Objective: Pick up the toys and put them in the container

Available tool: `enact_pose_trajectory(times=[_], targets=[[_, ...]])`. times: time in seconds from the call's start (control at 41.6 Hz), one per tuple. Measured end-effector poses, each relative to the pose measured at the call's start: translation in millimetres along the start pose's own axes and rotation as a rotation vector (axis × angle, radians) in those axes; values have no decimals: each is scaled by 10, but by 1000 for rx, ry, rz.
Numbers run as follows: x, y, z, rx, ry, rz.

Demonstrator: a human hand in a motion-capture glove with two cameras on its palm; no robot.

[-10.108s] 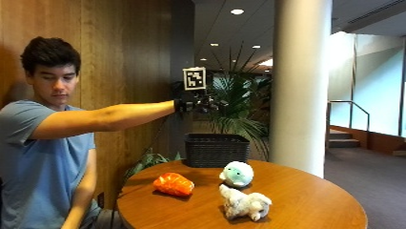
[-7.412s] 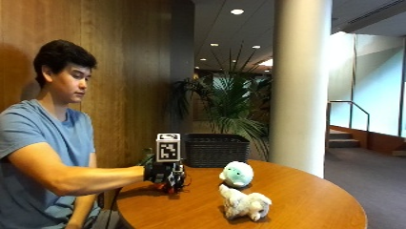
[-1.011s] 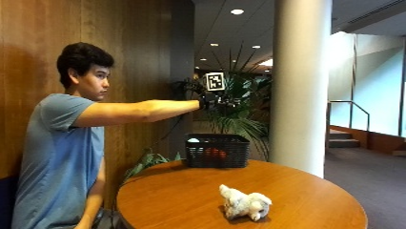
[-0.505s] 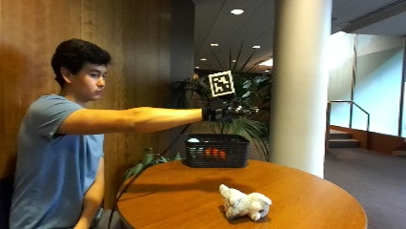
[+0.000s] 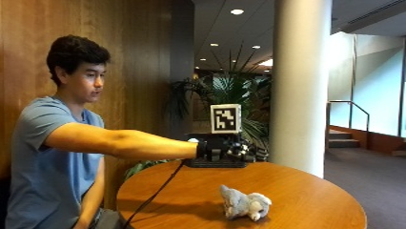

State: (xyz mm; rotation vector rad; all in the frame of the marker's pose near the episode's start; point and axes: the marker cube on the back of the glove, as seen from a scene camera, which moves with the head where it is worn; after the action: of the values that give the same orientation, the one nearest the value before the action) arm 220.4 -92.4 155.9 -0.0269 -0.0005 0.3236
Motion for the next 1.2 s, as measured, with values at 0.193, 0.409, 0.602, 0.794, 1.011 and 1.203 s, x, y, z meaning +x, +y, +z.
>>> enact_pose_trajectory(times=[0.193, 0.409, 0.602, 0.794, 1.011, 1.203], targets=[[131, 46, 525, -64, -4, -81], [24, 46, 987, -126, -46, -62], [-65, 58, 1385, -191, 3, -102], [-91, -43, 1495, -149, -40, -123], [-173, -184, 1556, 64, -4, -131], [-194, -202, 1514, 188, 103, -205]])
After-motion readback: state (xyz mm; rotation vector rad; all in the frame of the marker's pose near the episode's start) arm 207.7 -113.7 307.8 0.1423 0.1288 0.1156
